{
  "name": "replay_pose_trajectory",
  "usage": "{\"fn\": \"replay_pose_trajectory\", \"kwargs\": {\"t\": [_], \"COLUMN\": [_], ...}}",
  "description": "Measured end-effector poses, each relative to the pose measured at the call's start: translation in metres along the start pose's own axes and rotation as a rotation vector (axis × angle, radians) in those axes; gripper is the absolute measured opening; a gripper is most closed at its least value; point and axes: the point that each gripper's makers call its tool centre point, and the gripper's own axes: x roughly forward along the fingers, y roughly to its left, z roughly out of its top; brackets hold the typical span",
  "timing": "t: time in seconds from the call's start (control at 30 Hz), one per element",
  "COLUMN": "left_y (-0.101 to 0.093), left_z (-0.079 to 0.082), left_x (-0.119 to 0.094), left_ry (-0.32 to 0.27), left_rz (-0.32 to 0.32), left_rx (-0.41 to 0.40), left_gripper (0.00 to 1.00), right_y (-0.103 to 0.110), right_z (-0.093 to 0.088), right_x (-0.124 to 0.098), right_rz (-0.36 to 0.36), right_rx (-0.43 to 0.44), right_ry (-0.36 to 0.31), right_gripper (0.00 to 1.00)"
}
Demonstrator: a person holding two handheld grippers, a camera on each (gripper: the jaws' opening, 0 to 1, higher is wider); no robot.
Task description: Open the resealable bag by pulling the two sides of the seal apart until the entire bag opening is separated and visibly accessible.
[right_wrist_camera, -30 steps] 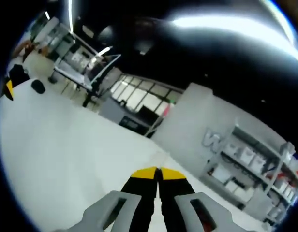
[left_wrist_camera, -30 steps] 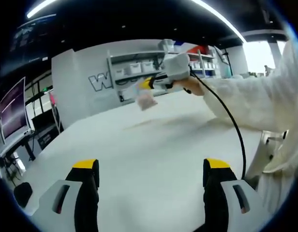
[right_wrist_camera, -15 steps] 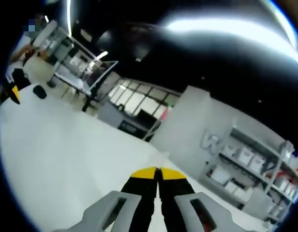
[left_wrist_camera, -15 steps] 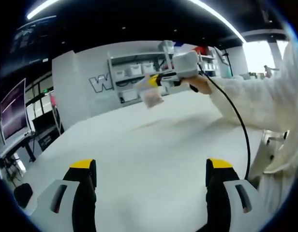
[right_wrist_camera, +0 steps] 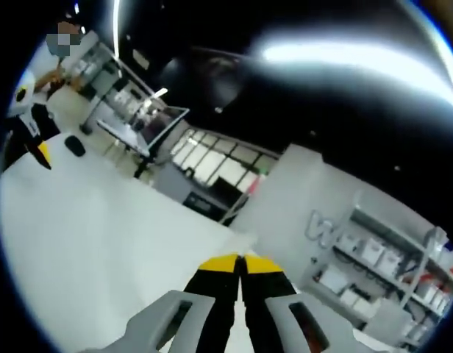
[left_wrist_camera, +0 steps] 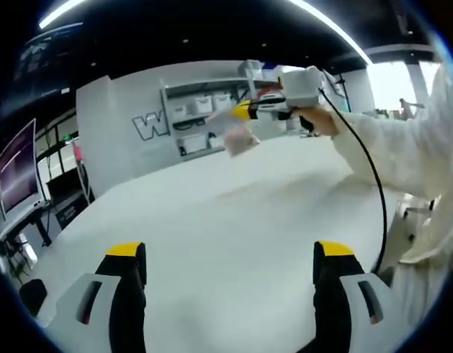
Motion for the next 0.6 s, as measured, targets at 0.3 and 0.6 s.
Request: {"fn": "replay_pose_trajectory", "kwargs": {"t": [0.3, 0.6], "left_y": [-0.001, -0.002], "left_z": [0.001, 0.005], "left_x": [0.0, 0.002], "left_ry": [-0.005, -0.021], "left_rz": [0.004, 0.001], "left_rx": [0.008, 0.002], "left_gripper": [0.98, 0.99], "right_y": [0.009, 0.012], "right_z": [0.013, 0.019], "right_x": [-0.018, -0.035], "right_rz": [0.018, 0.022], "right_rx": [-0.017, -0.024], "right_ry": [-0.032, -0.045], "right_gripper": [0.0, 0.0]}}
